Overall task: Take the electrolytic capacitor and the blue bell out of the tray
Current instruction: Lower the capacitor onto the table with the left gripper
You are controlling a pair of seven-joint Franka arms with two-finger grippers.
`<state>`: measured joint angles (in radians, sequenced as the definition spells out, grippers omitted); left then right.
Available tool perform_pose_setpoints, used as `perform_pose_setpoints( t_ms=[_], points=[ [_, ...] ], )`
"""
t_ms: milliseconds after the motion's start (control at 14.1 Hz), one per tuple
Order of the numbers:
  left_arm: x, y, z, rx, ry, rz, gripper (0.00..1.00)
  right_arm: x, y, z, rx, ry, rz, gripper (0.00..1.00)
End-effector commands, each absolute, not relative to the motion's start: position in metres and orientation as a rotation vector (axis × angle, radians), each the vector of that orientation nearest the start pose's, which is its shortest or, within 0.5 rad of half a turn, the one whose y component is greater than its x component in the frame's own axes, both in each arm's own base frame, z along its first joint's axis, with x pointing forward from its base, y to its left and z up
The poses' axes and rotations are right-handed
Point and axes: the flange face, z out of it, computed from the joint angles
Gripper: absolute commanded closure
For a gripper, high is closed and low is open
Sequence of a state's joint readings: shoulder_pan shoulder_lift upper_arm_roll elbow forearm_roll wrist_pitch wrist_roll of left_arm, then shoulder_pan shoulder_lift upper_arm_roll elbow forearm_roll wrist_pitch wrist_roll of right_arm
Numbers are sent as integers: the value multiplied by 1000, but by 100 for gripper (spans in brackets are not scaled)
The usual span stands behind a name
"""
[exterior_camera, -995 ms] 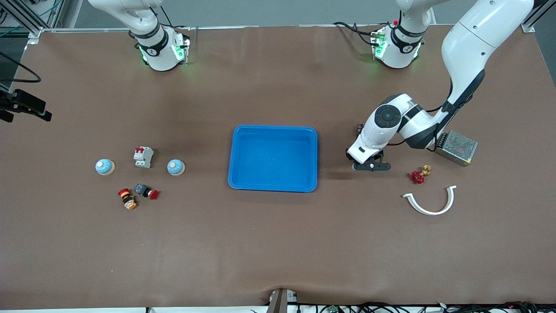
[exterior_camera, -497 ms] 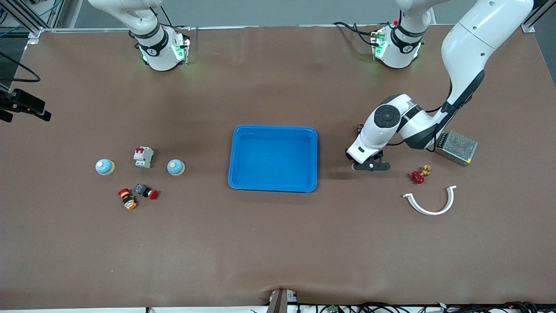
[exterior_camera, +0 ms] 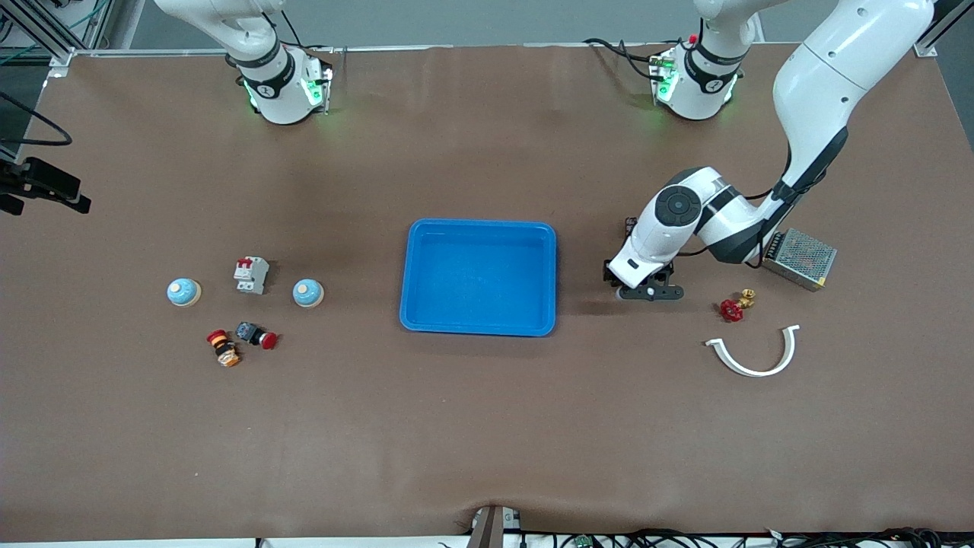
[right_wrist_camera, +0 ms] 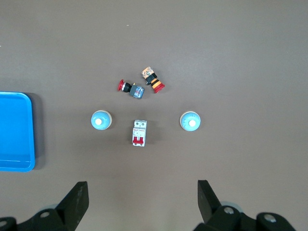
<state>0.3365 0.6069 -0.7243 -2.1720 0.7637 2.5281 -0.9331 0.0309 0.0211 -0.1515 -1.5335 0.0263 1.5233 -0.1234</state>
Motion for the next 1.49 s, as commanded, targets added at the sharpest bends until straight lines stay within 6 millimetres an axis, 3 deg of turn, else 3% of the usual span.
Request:
perform_pose_setpoints(
  t_ms=[0,639,1421],
  points=[
    [503,-226,173,-3126,11,-70,0,555,-64,630,-3112,5,35,0],
    [519,-220,188,-3108,-31,-112,0,555,-65,631,-3113,8,30,0],
    [537,-235,244,-3090,-90,-184,0,556,-64,631,-3113,5,30,0]
  ],
)
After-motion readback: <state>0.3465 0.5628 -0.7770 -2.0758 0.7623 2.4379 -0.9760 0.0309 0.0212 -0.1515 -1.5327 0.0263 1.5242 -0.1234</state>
